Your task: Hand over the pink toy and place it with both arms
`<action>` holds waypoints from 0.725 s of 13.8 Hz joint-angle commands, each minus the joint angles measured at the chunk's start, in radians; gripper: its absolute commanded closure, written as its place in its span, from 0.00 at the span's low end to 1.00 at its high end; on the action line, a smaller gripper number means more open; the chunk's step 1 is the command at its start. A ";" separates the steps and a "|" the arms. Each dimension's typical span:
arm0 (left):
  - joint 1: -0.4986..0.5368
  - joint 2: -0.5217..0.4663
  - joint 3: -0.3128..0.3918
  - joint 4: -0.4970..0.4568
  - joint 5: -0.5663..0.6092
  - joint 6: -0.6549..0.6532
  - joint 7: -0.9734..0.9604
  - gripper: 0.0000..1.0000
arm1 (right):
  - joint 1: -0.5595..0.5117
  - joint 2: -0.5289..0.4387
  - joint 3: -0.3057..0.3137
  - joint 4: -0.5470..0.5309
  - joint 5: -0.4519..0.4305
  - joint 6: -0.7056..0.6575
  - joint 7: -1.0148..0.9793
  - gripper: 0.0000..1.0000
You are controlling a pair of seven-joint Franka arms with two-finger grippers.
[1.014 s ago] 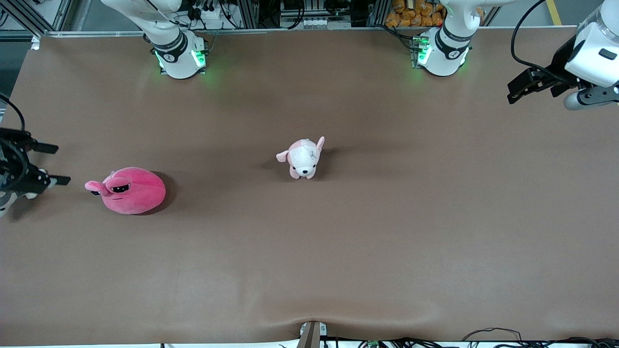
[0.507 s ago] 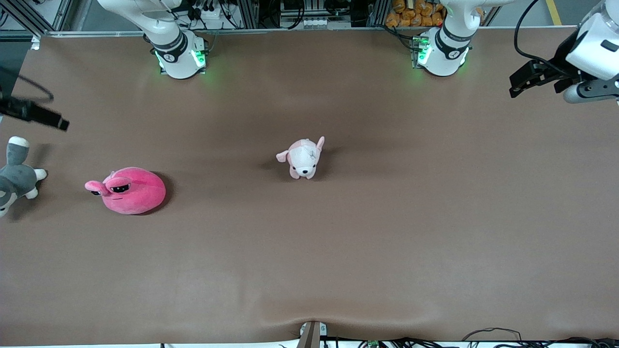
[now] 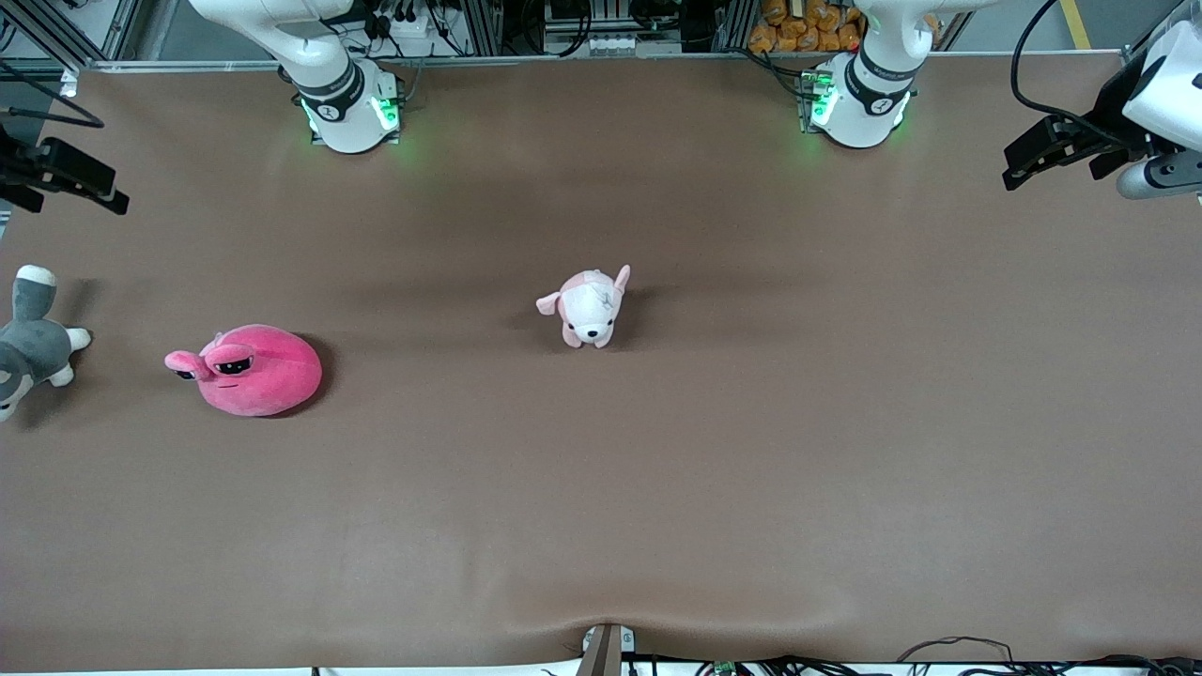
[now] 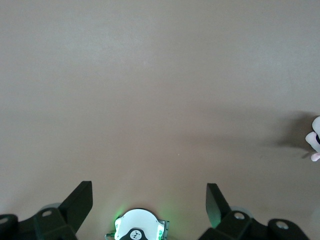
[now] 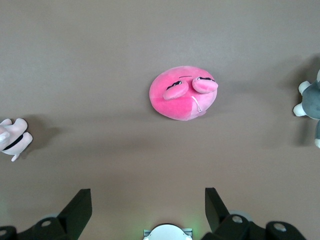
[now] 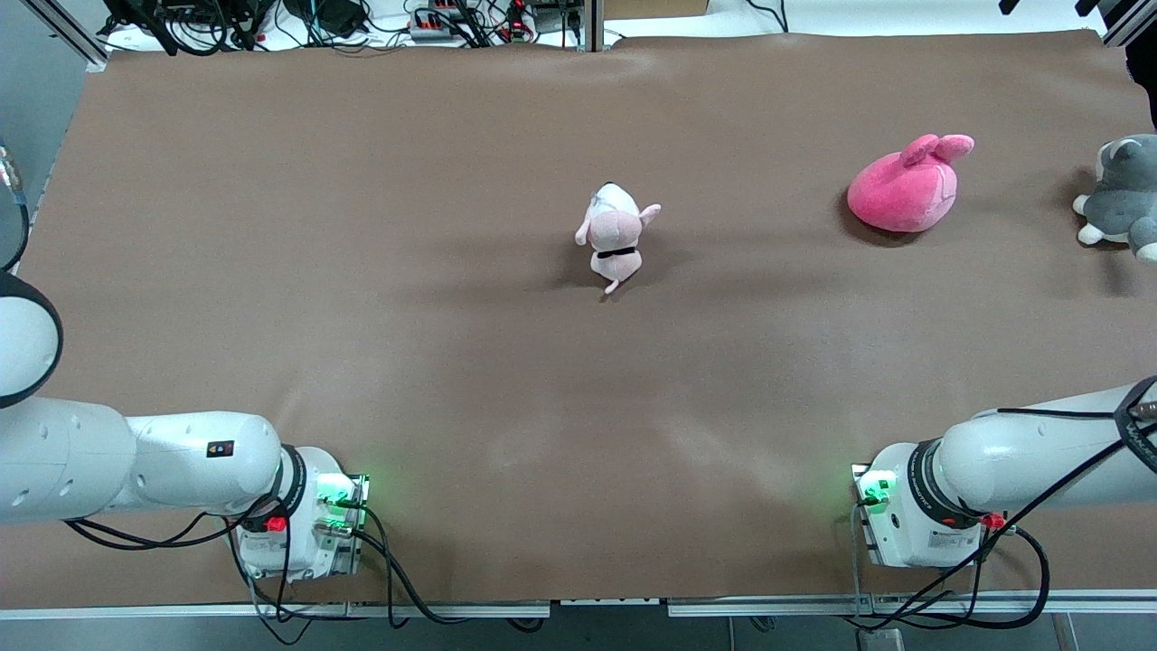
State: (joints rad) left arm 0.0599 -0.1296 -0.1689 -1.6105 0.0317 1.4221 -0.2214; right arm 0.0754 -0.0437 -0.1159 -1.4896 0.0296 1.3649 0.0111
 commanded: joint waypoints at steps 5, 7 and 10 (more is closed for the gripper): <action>0.008 -0.002 -0.004 0.004 0.005 -0.015 0.002 0.00 | -0.005 -0.036 0.004 -0.047 -0.017 0.033 -0.014 0.00; 0.009 -0.002 -0.004 0.009 0.004 -0.015 0.022 0.00 | -0.003 -0.036 0.005 -0.047 -0.019 0.033 -0.014 0.00; 0.008 -0.002 -0.006 0.009 0.004 -0.017 0.033 0.00 | -0.003 -0.036 0.005 -0.047 -0.020 0.033 -0.014 0.00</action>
State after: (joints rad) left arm 0.0599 -0.1286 -0.1689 -1.6121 0.0317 1.4205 -0.2171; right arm 0.0755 -0.0515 -0.1158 -1.5099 0.0276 1.3842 0.0102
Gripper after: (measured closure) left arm 0.000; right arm 0.000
